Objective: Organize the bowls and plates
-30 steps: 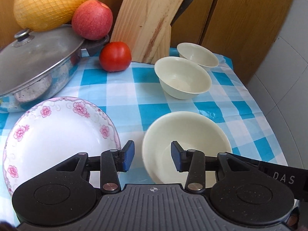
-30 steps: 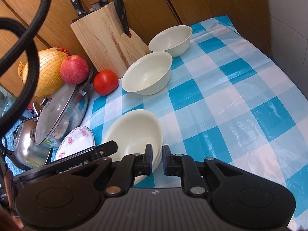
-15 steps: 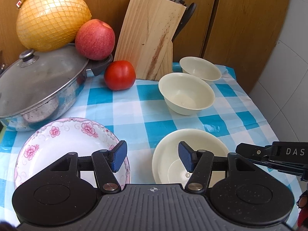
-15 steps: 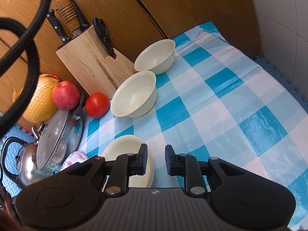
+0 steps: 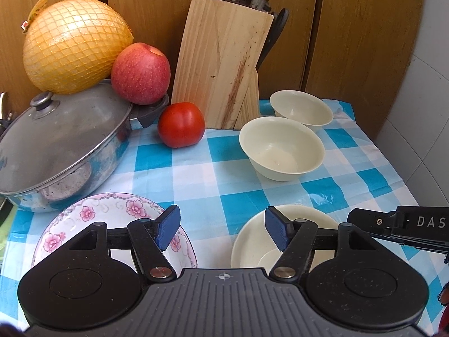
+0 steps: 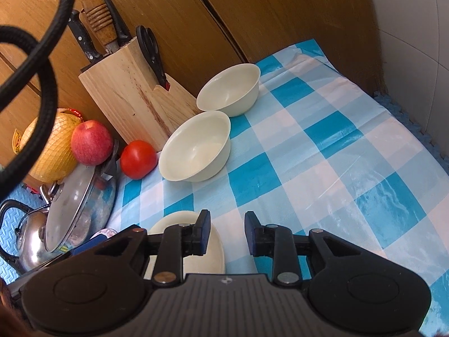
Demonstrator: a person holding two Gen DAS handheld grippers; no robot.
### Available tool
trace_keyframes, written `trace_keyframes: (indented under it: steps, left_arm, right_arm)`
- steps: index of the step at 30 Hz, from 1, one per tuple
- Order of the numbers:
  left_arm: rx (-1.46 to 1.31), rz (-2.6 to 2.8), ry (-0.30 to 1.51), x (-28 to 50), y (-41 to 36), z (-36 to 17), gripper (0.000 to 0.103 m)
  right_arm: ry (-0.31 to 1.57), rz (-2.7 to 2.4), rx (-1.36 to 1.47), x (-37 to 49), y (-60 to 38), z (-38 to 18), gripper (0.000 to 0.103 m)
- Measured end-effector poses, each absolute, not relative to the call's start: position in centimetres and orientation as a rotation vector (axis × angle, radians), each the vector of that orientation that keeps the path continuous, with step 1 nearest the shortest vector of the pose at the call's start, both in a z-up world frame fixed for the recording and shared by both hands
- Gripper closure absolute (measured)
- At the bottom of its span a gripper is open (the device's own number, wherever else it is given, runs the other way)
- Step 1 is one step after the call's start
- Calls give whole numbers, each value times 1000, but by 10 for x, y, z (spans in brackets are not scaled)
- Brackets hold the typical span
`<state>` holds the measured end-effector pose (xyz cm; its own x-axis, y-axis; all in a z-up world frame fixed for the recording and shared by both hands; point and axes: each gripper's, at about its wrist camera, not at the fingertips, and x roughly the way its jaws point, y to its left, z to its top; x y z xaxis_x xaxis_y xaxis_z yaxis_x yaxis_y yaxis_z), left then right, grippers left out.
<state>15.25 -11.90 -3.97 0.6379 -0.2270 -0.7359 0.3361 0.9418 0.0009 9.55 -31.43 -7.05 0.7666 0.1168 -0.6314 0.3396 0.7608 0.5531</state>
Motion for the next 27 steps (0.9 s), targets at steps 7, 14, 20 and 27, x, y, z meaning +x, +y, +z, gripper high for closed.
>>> trace_keyframes:
  steps: [7, 14, 20, 27]
  left_arm:
    - [130, -316, 837, 168, -123, -41, 30]
    - [103, -313, 848, 188, -134, -40, 30]
    - [124, -295, 853, 201, -147, -47, 31]
    - [133, -284, 867, 213, -158, -54, 31]
  right_arm:
    - [689, -157, 702, 115, -321, -67, 77]
    - [682, -161, 693, 130, -325, -67, 77]
    - [670, -183, 699, 146, -339, -68, 77]
    - [667, -183, 709, 164, -349, -72, 77]
